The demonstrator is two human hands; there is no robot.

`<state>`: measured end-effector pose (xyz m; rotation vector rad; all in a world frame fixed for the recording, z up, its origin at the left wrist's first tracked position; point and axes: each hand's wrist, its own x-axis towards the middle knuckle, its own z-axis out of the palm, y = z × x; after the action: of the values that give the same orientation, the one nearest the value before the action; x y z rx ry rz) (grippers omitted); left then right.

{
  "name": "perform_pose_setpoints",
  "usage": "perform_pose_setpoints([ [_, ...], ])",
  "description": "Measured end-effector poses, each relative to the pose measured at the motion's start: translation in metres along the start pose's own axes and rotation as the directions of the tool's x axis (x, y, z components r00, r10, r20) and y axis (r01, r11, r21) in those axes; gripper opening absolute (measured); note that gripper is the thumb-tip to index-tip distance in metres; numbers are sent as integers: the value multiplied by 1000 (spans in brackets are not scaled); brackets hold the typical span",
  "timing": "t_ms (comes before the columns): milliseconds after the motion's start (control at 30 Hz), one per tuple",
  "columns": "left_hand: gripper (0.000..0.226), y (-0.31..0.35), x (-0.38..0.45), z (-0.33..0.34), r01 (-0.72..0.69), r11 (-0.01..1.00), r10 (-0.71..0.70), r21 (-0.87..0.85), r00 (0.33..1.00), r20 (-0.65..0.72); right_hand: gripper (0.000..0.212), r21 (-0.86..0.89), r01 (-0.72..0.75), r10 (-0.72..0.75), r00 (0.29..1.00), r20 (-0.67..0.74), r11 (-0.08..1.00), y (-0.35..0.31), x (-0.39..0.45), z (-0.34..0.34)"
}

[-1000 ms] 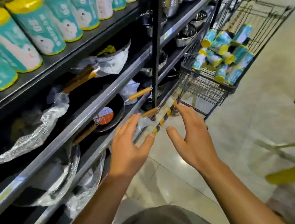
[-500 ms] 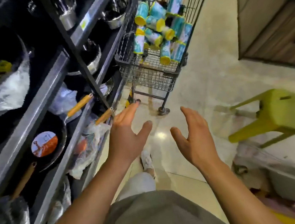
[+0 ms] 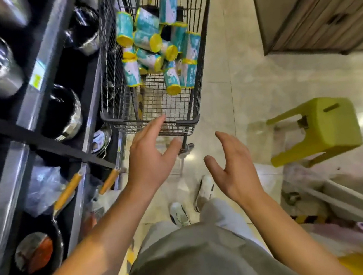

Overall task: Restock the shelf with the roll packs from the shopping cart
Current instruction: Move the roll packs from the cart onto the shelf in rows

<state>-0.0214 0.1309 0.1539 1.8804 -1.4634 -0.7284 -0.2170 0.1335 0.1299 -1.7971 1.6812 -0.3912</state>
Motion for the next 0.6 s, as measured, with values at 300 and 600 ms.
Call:
perform_pose_setpoints([
  [300,61,-1,115,19,134,991,-134,7,990,-47,67,8,124,-124,991,46,992,-19,166,-13],
  [600,64,-7,220,21,262,965,-261,-5,959,-112,67,-7,205,-201,963,181,979,-42,302,-7],
])
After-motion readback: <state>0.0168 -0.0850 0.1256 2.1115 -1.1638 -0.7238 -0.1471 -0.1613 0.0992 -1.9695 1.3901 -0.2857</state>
